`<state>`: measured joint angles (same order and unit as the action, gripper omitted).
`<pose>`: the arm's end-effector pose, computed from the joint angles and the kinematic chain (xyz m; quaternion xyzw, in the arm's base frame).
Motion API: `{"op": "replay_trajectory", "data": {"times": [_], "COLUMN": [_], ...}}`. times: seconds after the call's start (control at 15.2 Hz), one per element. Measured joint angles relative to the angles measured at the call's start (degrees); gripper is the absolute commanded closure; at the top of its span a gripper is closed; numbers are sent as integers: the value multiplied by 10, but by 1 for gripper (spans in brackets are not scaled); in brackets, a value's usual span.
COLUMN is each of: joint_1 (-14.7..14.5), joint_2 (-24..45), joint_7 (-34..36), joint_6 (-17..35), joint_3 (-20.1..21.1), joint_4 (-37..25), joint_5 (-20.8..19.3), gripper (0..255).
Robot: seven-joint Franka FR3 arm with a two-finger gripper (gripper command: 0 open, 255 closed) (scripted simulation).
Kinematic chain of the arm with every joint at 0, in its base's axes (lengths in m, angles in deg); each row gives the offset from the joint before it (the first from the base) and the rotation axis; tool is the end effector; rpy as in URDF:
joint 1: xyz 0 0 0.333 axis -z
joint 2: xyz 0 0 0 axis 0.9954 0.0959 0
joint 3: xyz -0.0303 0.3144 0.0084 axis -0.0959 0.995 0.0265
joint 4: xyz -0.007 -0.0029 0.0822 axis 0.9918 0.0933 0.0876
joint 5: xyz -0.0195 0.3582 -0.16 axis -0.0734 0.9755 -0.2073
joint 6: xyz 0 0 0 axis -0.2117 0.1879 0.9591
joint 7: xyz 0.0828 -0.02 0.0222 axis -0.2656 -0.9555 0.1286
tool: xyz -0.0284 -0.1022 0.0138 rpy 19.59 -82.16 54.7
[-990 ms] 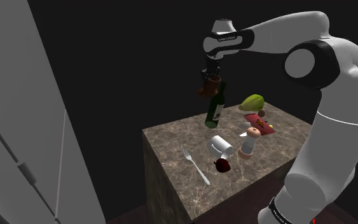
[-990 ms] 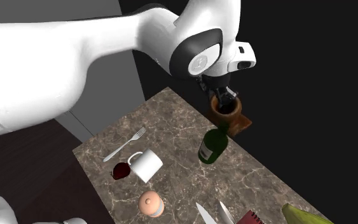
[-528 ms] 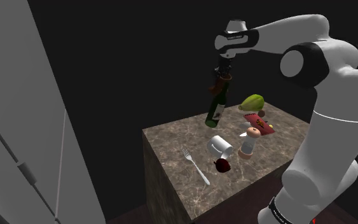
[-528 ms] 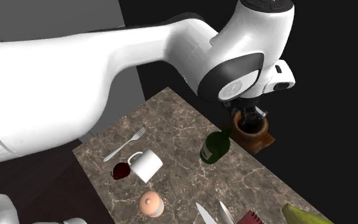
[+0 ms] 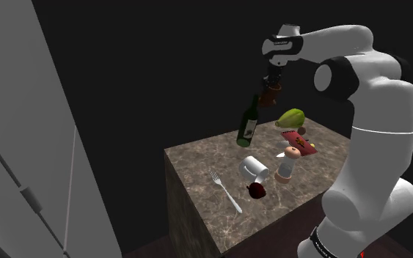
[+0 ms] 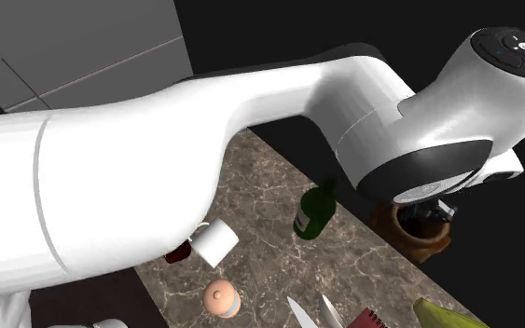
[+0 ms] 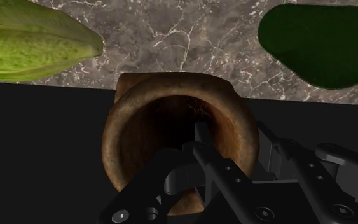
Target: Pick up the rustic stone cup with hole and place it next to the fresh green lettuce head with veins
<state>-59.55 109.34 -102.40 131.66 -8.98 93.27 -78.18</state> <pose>0.5555 -0.4054 0.5270 0.9916 -0.0808 0.0861 0.0530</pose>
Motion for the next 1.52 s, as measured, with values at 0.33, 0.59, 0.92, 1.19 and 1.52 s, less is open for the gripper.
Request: {"op": "replay_trajectory", "data": {"times": [0.33, 0.59, 0.92, 1.19, 1.52], "joint_1": [54, 78, 75, 73, 71], "joint_2": [62, 94, 91, 94, 97], "joint_7": [-56, -80, -84, -86, -90], "joint_6": [-37, -36, 3, 33, 67], "joint_3": [-8, -9, -9, -8, -6], "joint_4": [-96, -124, -82, -55, -23], "joint_5": [28, 41, 42, 43, 46], "gripper": [255, 255, 255, 255, 255]}}
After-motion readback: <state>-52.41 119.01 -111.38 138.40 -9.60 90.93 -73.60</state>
